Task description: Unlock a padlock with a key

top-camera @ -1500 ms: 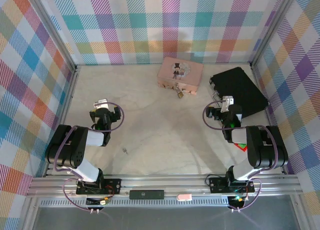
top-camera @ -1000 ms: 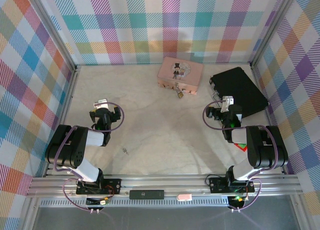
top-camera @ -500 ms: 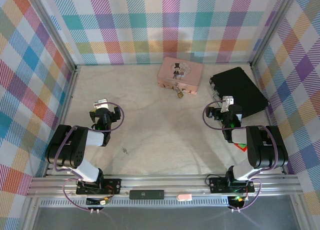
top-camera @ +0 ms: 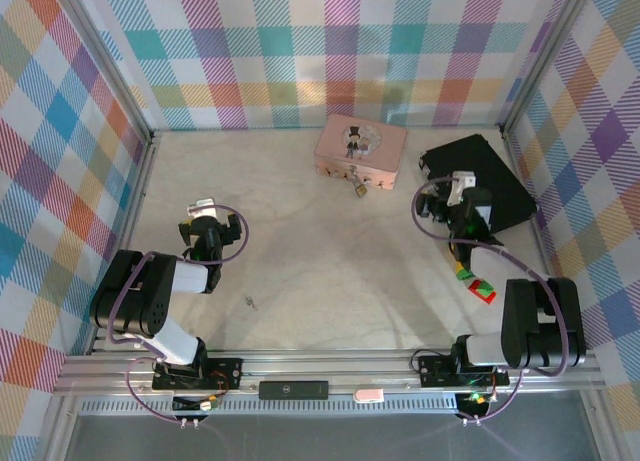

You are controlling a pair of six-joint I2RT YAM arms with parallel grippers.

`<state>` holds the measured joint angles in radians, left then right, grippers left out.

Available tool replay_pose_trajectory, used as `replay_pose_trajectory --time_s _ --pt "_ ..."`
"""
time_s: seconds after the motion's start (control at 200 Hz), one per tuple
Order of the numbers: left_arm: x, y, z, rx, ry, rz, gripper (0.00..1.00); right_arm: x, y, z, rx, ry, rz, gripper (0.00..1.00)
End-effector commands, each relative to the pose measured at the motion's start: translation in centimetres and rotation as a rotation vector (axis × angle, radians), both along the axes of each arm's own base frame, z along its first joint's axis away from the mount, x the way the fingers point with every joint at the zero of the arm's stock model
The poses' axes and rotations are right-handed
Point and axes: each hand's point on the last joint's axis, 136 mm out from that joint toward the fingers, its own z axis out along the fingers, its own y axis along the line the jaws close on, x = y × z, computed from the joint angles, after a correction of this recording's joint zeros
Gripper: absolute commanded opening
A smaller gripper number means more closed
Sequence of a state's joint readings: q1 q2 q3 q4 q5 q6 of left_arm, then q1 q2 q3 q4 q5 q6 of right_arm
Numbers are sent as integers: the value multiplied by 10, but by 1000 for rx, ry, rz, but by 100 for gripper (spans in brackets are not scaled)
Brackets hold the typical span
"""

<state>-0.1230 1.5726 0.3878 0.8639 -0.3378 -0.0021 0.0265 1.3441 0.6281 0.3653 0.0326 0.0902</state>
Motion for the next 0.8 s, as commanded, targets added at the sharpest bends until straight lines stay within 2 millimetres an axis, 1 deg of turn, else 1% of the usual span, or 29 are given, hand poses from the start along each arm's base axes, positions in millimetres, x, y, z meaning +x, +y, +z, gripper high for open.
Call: replay_pose_trajectory --time_s 0.0,0.015,0.025,0.035,0.06,0.085,0.18,0.215,0.25,0.275,0.315,0.33,0.385,0.41,0.455,0.5,0.525,0.575,0.66,0.67,0.69,0.745,0.79 --pt "4 -3 22 24 -25 -5 100 -14 11 -9 163 208 -33 99" --pt "5 -3 27 25 -23 -3 100 -15 14 -9 189 228 -30 99" --pt "5 -3 26 27 -7 -3 100 -15 15 -9 209 239 -35 99" --pt "6 -3 31 26 -10 -4 100 -16 17 -10 226 254 -37 99" --pt "6 -4 36 28 11 -7 99 -14 20 -8 265 276 -40 99" --pt "6 -4 43 27 22 -8 100 -15 23 -11 309 312 -55 99" --pt "11 -3 77 -18 -17 17 100 -9 39 -13 425 416 -44 100" --pt "11 -2 88 -63 -30 47 100 -5 46 -12 446 449 -21 97" --pt "9 3 92 -112 -14 104 100 1 53 -10 458 476 4 94" --pt "11 7 100 -158 -13 156 100 5 56 -11 461 500 10 93" --pt "6 16 101 -221 35 260 100 13 60 -10 464 522 7 92" --pt "4 19 101 -244 53 296 100 16 61 -12 463 535 4 92" --pt "2 19 101 -314 115 363 100 28 68 -14 472 558 11 89" --pt "5 16 101 -342 134 364 99 34 69 -13 478 561 12 89" --pt "10 7 101 -396 152 347 100 44 73 -17 485 578 5 88" --pt "16 -1 105 -447 153 321 100 56 76 -18 485 581 -1 88" --pt "18 -6 107 -470 155 306 100 62 77 -23 483 591 -10 88" --pt "22 -12 111 -513 152 286 100 75 80 -25 479 596 -17 87" --pt "26 -18 117 -576 143 280 100 97 84 -36 463 606 -29 86" --pt "22 -18 112 -577 166 290 100 100 84 -37 461 605 -31 86" --pt "21 -18 109 -592 178 303 100 105 85 -39 458 606 -33 86" --pt "21 -22 104 -628 213 313 100 118 86 -49 448 621 -39 86" --pt "22 -27 101 -645 244 296 100 128 89 -52 437 632 -31 84"
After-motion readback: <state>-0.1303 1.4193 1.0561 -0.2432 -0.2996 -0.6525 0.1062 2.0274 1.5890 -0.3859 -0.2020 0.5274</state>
